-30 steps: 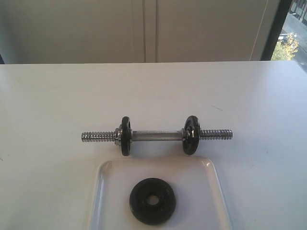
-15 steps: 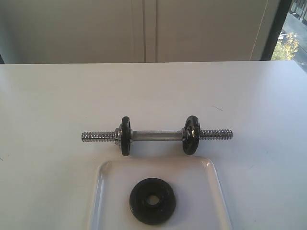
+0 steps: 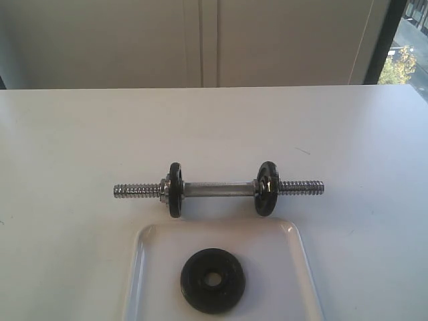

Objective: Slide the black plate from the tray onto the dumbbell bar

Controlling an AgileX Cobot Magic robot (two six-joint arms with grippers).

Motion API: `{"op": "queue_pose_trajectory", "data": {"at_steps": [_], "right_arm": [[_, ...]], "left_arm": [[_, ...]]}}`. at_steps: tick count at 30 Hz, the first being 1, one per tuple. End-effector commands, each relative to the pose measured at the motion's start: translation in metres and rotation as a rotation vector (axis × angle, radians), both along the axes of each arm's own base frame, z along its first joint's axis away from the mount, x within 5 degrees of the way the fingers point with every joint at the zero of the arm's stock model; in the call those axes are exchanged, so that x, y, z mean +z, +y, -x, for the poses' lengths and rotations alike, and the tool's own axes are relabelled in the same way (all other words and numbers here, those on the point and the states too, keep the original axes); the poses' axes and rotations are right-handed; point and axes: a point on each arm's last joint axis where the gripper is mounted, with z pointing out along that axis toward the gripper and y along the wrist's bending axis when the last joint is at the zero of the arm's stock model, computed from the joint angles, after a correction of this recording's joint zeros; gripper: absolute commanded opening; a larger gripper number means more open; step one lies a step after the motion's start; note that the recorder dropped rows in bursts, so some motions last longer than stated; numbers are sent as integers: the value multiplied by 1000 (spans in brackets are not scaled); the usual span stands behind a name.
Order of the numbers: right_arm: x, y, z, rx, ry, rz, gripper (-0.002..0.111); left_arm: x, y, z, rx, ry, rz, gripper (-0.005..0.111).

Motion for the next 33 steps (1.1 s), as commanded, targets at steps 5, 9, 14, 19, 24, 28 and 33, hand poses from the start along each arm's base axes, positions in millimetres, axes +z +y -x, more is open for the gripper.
{"op": "queue_pose_trajectory", "data": {"at_steps": [5,9,14,19,24,28,33], "right_arm": [[0,0,0,0,-7,-5,0],[0,0,0,0,-7,-5,0],[0,0,0,0,-7,-5,0],[0,0,0,0,-7,-5,0],[0,0,0,0,-7,-5,0],[0,0,0,0,-7,-5,0],[0,0,0,0,-7,-5,0]], "left_arm": [[37,-4,-14,-35,154,-47,0],[62,-4,-40,14,354,-283,0],[66,4,-79,73,706,-470,0],[35,-12,-123,-78,1054,-660,0],[20,-65,-150,-504,1277,-861,0],[33,-118,-168,-895,1227,-971,0],[48,-166,-197,-1014,1152,-1056,0]]}}
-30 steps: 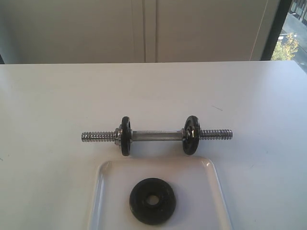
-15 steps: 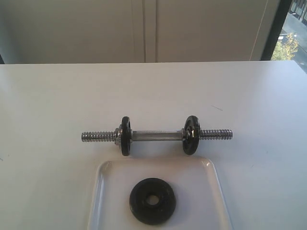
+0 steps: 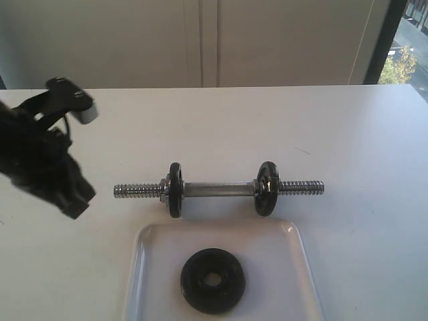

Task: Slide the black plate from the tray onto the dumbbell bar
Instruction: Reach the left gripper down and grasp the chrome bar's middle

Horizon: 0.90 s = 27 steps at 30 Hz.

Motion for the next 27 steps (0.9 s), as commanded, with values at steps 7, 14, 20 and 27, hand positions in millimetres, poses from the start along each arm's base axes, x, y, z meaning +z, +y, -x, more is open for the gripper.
{"op": "queue_pose_trajectory", "data": {"at_steps": [7,14,20,27], "right_arm": [[0,0,0,0,-7,-5,0],[0,1,0,12,-7,-5,0],[0,2,0,31,-7,-5,0],[0,2,0,31,-7,-5,0]], "left_arm": [[10,-105,-45,-356,-18,-53,0],[-14,-169,-47,-759,-319,-93,0],[-38,-184,-54,-782,-356,-110,20],[-58,-190,-62,-795,-379,-125,64]]}}
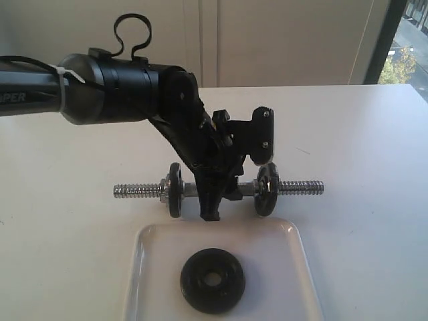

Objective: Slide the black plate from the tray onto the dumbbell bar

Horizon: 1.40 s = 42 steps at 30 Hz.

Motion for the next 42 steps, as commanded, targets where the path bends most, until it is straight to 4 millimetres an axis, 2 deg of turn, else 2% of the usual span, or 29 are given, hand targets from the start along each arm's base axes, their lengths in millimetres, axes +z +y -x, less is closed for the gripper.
{"op": "queue_pose_trajectory", "data": {"at_steps": [1,11,29,36,42], "right_arm": [[0,0,0,1,-7,-5,0],[0,0,0,1,-7,-5,0],[0,0,0,0,-7,-5,0],[0,0,0,0,-7,-5,0],[0,0,0,6,-7,-5,0]], "left_arm": [[-8,-5,-4,1,-15,13,65],[-41,-16,-20,39,-72,45,66],[-54,-20,-23,72,-60,71,64],[-54,-20,-22,69,-53,66,43],[-54,-19,-22,110,-20,75,5]]}}
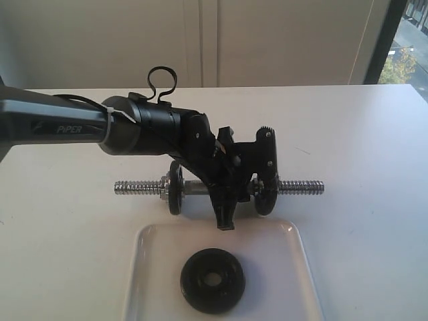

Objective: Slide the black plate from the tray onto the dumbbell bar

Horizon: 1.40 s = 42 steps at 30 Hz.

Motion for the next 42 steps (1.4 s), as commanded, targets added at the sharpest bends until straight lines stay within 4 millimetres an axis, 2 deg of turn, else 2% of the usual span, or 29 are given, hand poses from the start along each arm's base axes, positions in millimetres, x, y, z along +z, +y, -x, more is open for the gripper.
{"op": "queue_pose_trajectory", "data": {"at_steps": [1,8,15,20,31,42], "right_arm": [[0,0,0,8,-7,-5,0],[0,1,0,12,-7,-5,0],[0,1,0,12,-7,-5,0],[0,1,0,12,-7,-5,0],[0,1,0,12,-7,-5,0],[0,1,0,12,-7,-5,0]], "left_arm": [[3,0,1,30,30,16,0],[25,6,-3,106,25,84,0],[43,27,-13,186,59,104,0],[48,39,-17,194,70,77,0],[59,48,-18,218,80,79,0],[59,58,-17,218,141,27,0]]}}
